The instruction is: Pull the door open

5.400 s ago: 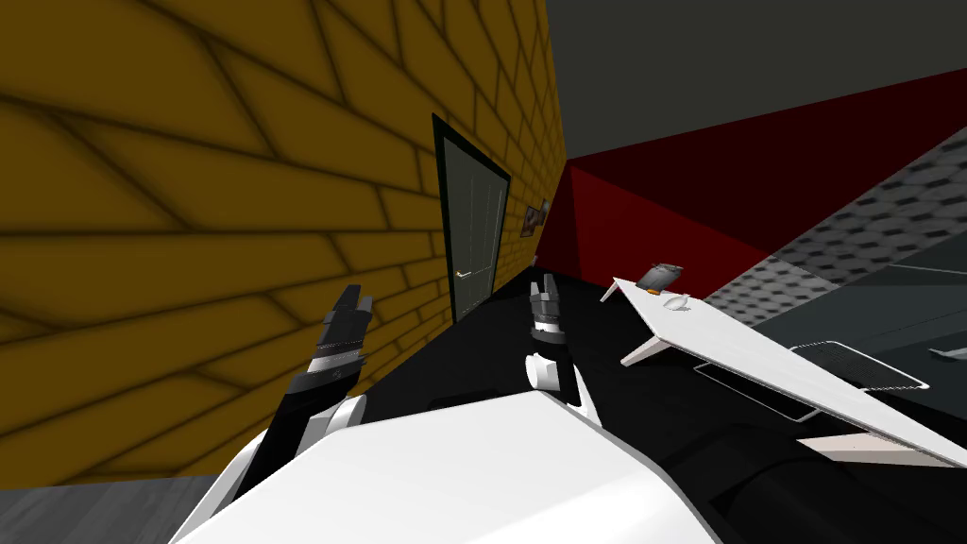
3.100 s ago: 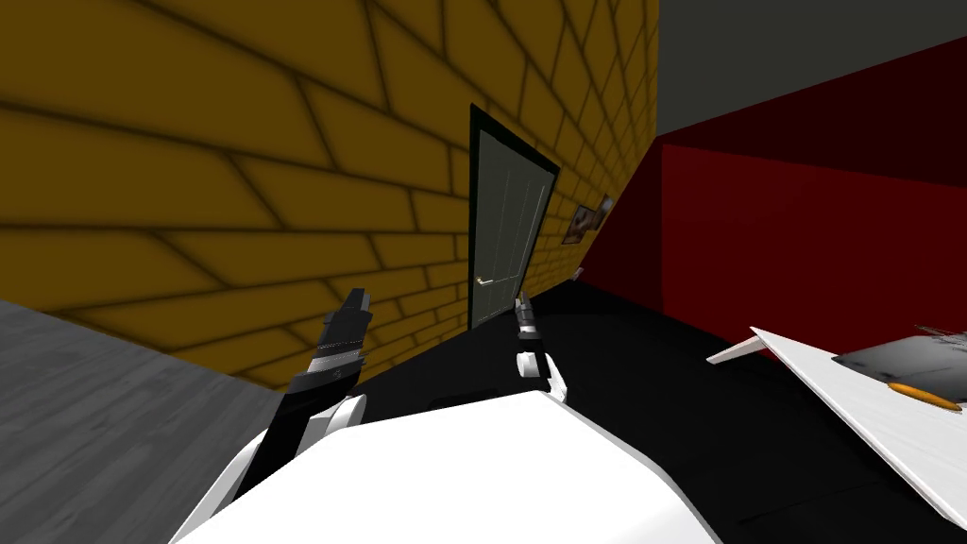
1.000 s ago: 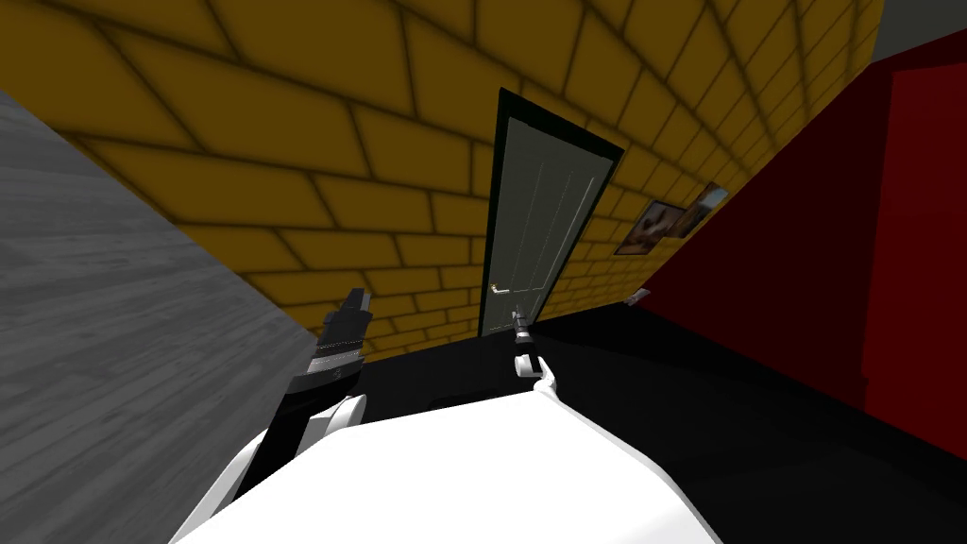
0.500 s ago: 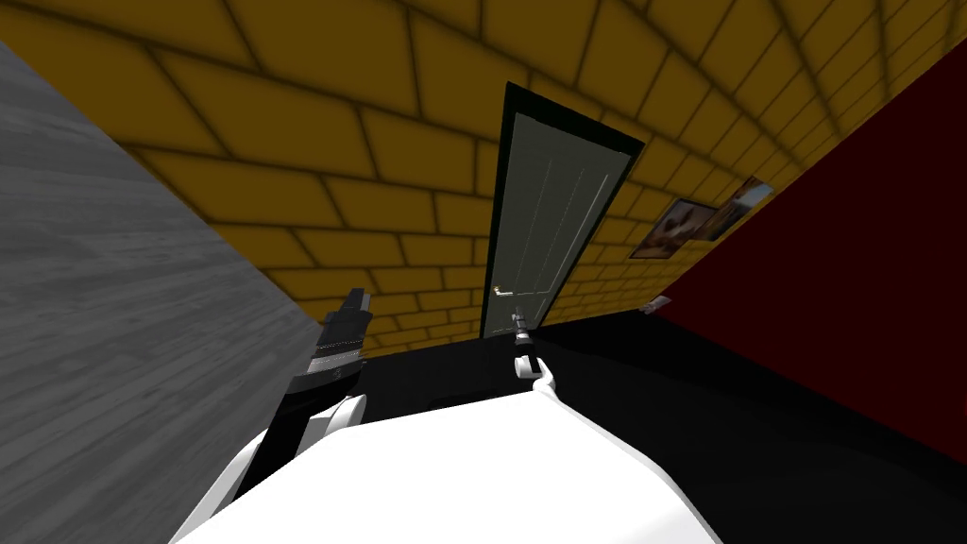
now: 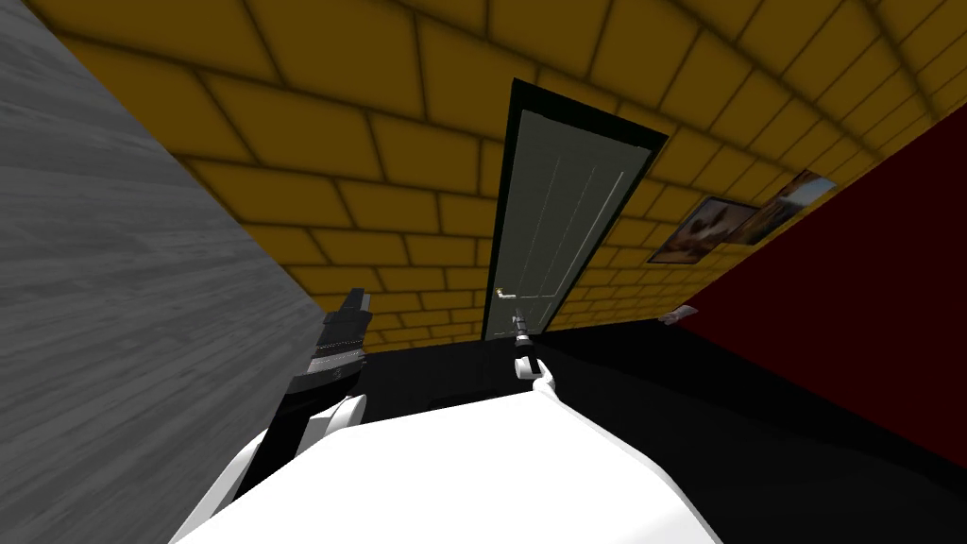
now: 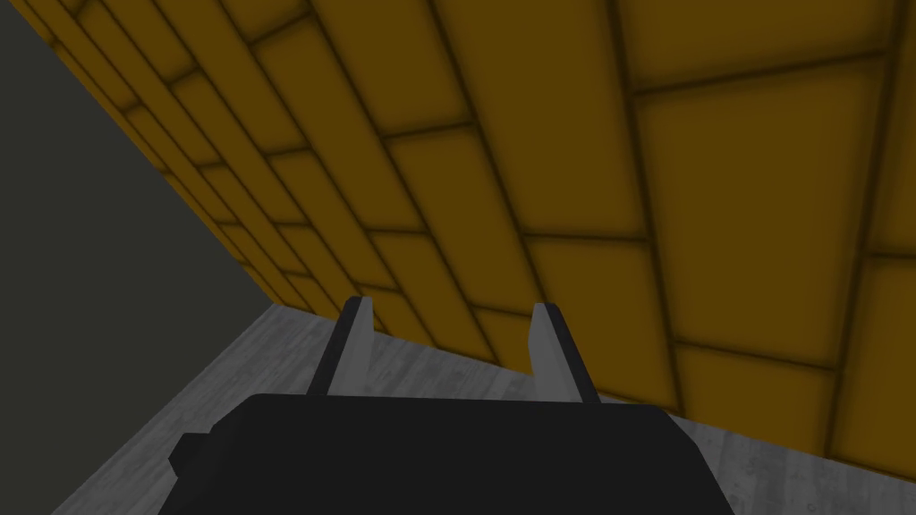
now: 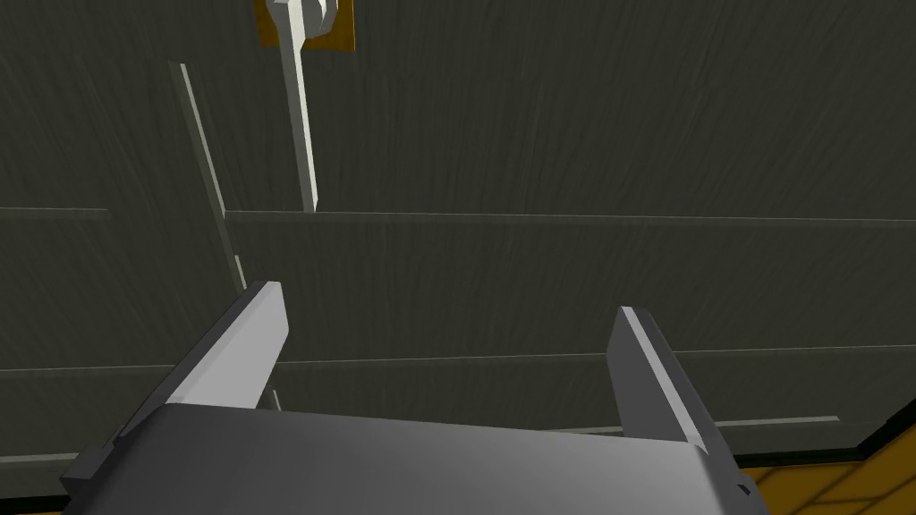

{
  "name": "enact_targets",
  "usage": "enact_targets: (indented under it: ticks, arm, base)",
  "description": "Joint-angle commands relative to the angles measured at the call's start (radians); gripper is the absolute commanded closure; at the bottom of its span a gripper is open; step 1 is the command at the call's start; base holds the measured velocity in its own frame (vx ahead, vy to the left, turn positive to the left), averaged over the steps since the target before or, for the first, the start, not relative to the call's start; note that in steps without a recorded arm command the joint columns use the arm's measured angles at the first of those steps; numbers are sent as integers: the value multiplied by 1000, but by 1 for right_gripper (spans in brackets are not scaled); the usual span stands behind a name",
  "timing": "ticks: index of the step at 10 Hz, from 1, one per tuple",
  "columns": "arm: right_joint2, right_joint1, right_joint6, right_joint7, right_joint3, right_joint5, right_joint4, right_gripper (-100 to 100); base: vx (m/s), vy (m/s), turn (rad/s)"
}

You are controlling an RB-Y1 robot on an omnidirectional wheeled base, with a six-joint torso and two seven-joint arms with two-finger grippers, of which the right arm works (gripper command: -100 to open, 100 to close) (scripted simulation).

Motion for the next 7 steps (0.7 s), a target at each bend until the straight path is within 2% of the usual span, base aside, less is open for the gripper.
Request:
enact_targets:
  ticks: [1, 6, 7]
  arm:
    - [-1, -13, -12, -1, -2, -2, 40, -100]
    - [-12, -74, -52, -13, -13, -19, 201, -100]
    - [-12, -74, -52, -13, -13, -19, 209, -100]
  base:
    - [26, -47, 76]
    - [35, -79, 172]
    - [32, -58, 32]
